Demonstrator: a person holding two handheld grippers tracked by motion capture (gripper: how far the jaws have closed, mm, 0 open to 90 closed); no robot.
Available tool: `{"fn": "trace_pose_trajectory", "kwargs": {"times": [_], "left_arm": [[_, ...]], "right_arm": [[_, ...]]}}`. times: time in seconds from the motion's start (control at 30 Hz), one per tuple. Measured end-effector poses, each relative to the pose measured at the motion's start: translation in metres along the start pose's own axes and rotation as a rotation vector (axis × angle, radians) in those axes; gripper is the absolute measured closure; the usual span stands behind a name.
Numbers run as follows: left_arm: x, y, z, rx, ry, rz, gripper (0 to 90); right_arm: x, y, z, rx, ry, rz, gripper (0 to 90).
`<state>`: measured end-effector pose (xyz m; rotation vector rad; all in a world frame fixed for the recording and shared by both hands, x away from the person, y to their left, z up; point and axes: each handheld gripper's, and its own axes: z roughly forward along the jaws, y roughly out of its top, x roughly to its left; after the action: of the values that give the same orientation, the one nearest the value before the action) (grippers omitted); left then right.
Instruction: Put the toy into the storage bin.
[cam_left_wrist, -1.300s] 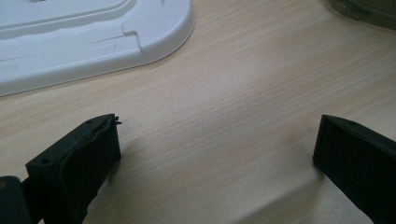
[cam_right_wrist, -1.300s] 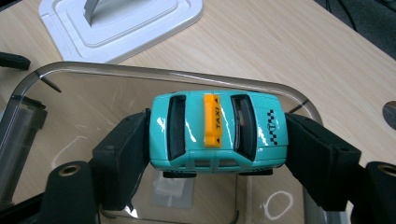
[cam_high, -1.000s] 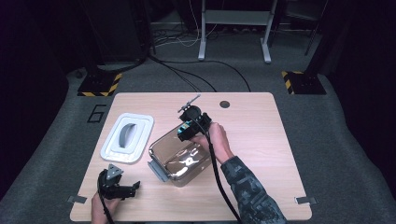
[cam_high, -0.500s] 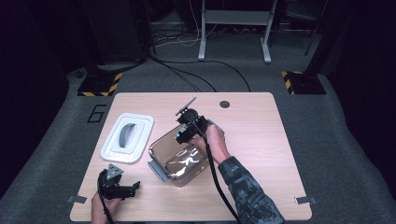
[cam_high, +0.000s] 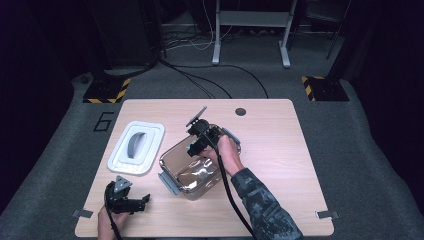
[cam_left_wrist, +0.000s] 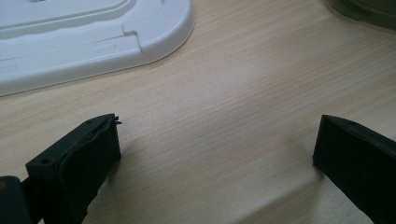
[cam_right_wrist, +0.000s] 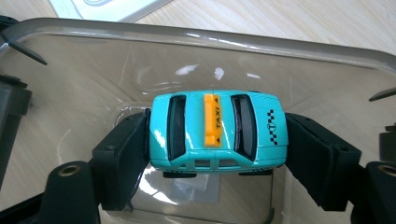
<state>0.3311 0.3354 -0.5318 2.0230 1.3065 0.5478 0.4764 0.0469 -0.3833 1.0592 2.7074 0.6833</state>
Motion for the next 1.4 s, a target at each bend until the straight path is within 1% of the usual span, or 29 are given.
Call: {"fn": "trace_pose_trajectory", "kwargs": {"times": [0.17,0.53,0.57,0.77,1.07,1.37,1.4], "left_arm": [[0.000,0.000,0.000,0.001,0.002,0.001,0.1],[0.000,0.000,0.000,-0.001,0.001,0.001,0.1],[0.000,0.000,0.000,-0.001,0.003,0.001,0.1],[0.000,0.000,0.000,0.000,0.003,0.002,0.1],[0.000,0.000,0.000,-0.001,0.003,0.002,0.1],[0.000,0.000,0.000,0.002,0.003,0.002,0.1],[0.000,0.000,0.000,0.005,-0.002,0.002,0.1]], "right_arm": [[0.000,0.000,0.004,0.020,-0.009,0.007,24.1],[0.000,0.001,0.012,0.056,-0.006,0.036,24.1],[0.000,0.002,0.013,0.054,-0.007,0.026,24.1],[0.000,0.002,0.018,0.070,-0.001,0.027,24.0],[0.000,0.004,0.023,0.090,-0.008,0.019,24.0],[0.000,0.005,0.027,0.107,-0.012,0.023,23.9],[0.000,0.005,0.028,0.109,-0.013,0.024,23.9]]}}
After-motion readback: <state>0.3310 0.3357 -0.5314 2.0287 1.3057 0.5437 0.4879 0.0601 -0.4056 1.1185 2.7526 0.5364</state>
